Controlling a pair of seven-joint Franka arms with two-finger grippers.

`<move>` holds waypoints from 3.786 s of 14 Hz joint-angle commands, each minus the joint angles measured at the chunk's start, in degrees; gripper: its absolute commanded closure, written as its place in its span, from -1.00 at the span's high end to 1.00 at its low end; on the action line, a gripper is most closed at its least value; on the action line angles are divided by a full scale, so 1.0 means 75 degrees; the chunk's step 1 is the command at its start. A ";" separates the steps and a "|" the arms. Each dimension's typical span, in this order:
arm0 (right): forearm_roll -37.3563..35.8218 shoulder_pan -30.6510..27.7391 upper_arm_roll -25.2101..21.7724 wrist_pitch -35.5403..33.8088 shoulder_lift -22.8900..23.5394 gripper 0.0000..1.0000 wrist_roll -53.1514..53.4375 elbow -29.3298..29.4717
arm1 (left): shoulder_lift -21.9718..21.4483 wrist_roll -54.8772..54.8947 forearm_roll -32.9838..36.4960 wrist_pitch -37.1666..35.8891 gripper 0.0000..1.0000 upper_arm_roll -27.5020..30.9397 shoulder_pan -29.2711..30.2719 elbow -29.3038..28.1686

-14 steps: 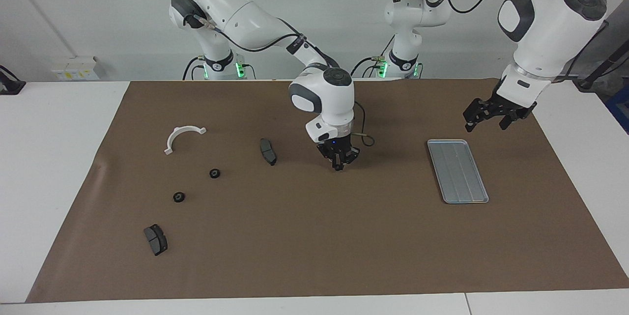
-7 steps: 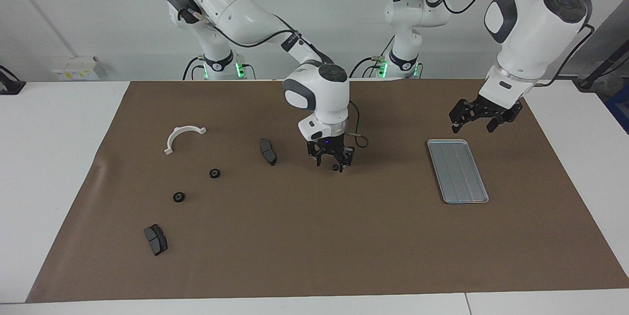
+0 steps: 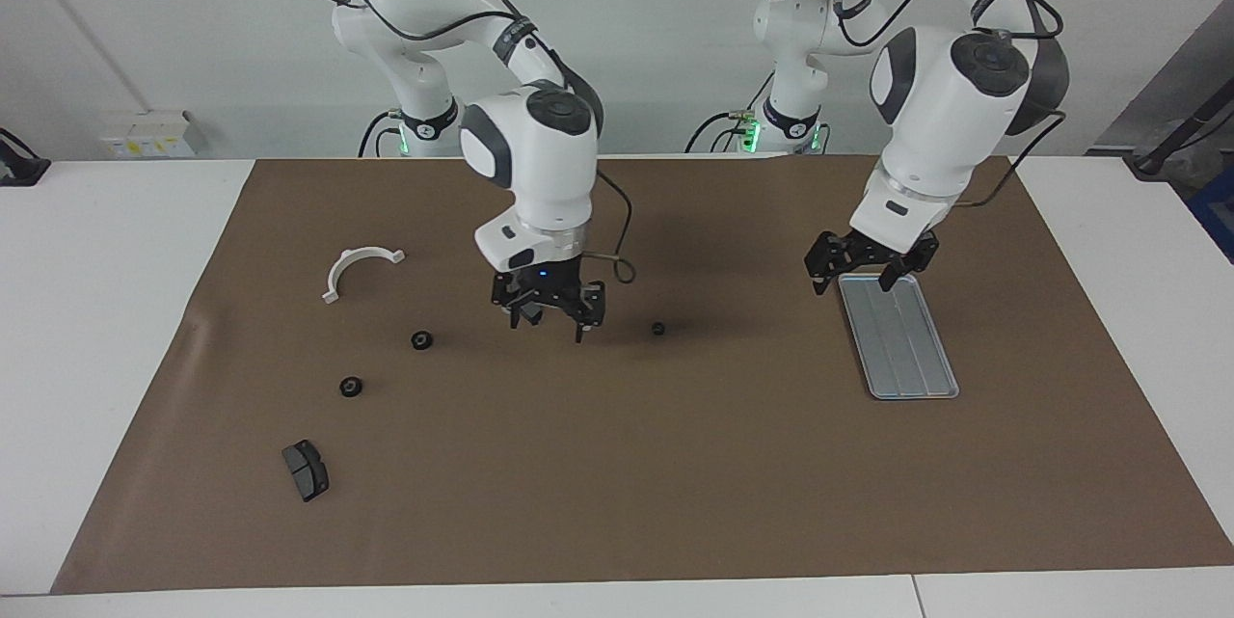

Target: Pick bearing gear from pile to tray

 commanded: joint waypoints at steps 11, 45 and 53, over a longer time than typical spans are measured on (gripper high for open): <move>0.3328 -0.0224 -0.3430 0.1985 -0.0186 1.00 -0.9570 -0.2216 | 0.1953 -0.1904 0.0066 0.2729 1.00 0.0135 -0.2251 -0.0621; 0.3176 -0.0049 -0.2260 0.0428 -0.0219 -1.00 -0.4773 -0.0822 | 0.1555 -0.2292 0.0054 0.2345 -1.00 0.0182 -0.1740 -0.1082; 0.1772 0.0138 0.0058 0.1436 0.0236 -1.00 0.0440 -0.0600 | 0.0758 0.1876 -0.0122 0.1829 -1.00 0.0158 0.1554 -0.1490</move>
